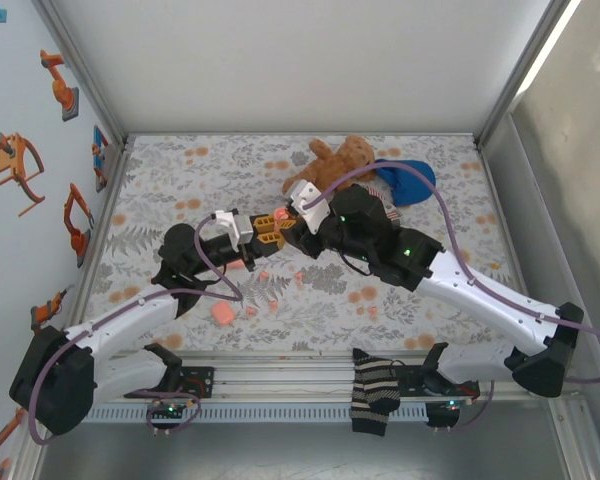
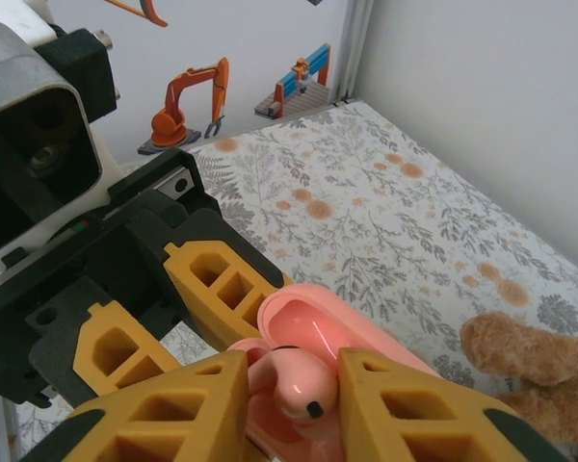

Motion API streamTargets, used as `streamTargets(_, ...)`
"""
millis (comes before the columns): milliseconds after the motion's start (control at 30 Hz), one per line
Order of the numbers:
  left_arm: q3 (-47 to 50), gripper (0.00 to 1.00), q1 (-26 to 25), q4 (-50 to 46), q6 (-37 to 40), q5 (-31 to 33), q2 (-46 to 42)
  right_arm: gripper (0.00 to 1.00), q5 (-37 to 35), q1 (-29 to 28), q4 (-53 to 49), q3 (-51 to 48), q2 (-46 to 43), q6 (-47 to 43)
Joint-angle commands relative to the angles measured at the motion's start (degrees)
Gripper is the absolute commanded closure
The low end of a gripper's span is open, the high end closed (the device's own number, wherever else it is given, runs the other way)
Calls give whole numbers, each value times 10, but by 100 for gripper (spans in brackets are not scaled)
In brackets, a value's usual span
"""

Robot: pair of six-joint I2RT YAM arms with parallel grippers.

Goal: Insert the wireless bluetooth earbuds into the charging case

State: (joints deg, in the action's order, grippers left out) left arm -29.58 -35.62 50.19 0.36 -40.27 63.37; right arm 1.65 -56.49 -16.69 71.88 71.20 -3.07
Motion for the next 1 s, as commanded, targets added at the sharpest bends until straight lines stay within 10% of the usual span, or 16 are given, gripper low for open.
streamTargets(0, -15, 100, -6, 39, -12, 2, 2, 64, 22, -6, -12, 20, 1, 11)
streamTargets(400, -4, 100, -12, 77, -27, 13, 16, 33, -13, -3, -56, 114, -21, 65)
streamTargets(967, 18, 100, -14, 112, -33, 32, 12, 25, -25, 78, -155, 132, -45, 157)
